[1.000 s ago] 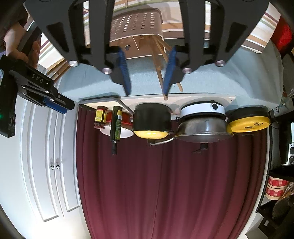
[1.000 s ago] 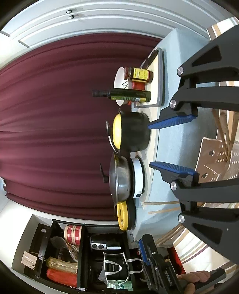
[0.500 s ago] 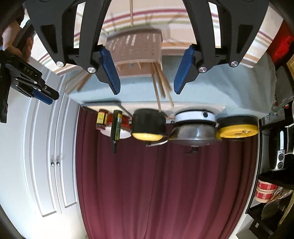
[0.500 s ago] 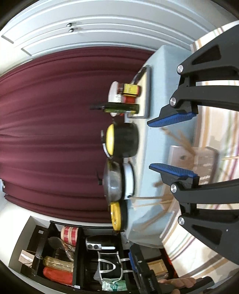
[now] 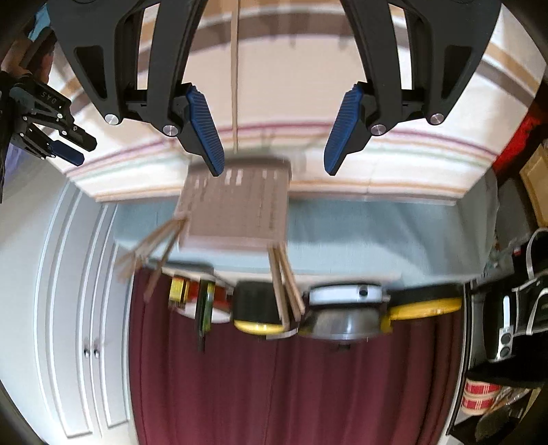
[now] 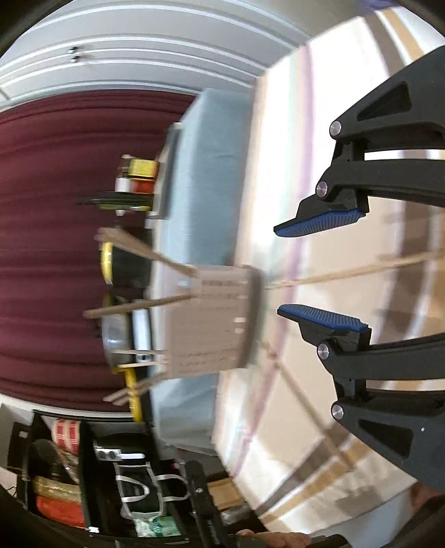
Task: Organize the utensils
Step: 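Withdraw both tools from the caddy toward the remaining chopsticks, then close the left tool on a chopstick while the right tool grasps another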
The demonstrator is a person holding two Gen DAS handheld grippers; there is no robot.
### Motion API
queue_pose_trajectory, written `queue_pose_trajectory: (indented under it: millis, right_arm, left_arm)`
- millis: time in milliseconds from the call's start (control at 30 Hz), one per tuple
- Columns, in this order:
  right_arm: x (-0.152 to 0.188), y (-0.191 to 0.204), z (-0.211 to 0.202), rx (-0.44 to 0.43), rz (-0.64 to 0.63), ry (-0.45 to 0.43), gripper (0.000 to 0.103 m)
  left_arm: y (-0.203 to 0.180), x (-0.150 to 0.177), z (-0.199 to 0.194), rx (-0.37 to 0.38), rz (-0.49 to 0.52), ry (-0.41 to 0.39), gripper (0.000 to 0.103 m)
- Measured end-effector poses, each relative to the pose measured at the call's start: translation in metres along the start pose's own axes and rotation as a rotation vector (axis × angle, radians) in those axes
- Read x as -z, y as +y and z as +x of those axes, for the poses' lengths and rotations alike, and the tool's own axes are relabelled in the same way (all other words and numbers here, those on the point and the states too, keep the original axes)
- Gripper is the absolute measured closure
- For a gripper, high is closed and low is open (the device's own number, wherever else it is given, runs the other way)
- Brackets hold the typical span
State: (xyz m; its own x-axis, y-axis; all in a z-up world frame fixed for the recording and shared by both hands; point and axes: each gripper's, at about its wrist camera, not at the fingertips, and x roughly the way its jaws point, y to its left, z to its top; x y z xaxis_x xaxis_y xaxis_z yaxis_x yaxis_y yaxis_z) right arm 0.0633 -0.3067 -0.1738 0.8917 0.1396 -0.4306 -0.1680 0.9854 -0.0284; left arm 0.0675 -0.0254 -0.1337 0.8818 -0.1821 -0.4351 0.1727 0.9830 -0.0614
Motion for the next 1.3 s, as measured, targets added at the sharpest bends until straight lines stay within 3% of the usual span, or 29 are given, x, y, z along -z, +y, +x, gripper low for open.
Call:
queue_pose_trajectory:
  millis: [200, 433, 567, 900, 1033, 1233, 1300]
  right_arm:
    - [0.038, -0.013, -0.002, 0.001, 0.066, 0.087, 0.062]
    - [0.056, -0.013, -0.003, 0.001, 0.092, 0.143, 0.063]
    - [0.060, -0.012, 0.000, 0.005, 0.104, 0.160, 0.068]
    - [0.063, -0.005, 0.001, 0.014, 0.097, 0.181, 0.093]
    - [0.066, 0.000, -0.002, 0.019, 0.088, 0.178, 0.095]
    - [0.066, 0.002, -0.003, 0.029, 0.090, 0.177, 0.096]
    - [0.067, 0.003, -0.004, 0.032, 0.089, 0.175, 0.096]
  left_arm:
    - [0.005, 0.040, 0.002, -0.011, -0.007, 0.089, 0.044]
    - [0.003, 0.073, 0.003, -0.008, -0.014, 0.164, 0.044]
    - [0.000, 0.084, 0.003, 0.002, -0.011, 0.181, 0.044]
    - [-0.010, 0.101, 0.008, 0.038, -0.002, 0.222, 0.044]
    - [-0.016, 0.109, 0.008, 0.059, 0.018, 0.235, 0.045]
    - [-0.021, 0.118, 0.011, 0.080, 0.027, 0.257, 0.061]
    - [-0.022, 0.121, 0.011, 0.082, 0.026, 0.264, 0.074]
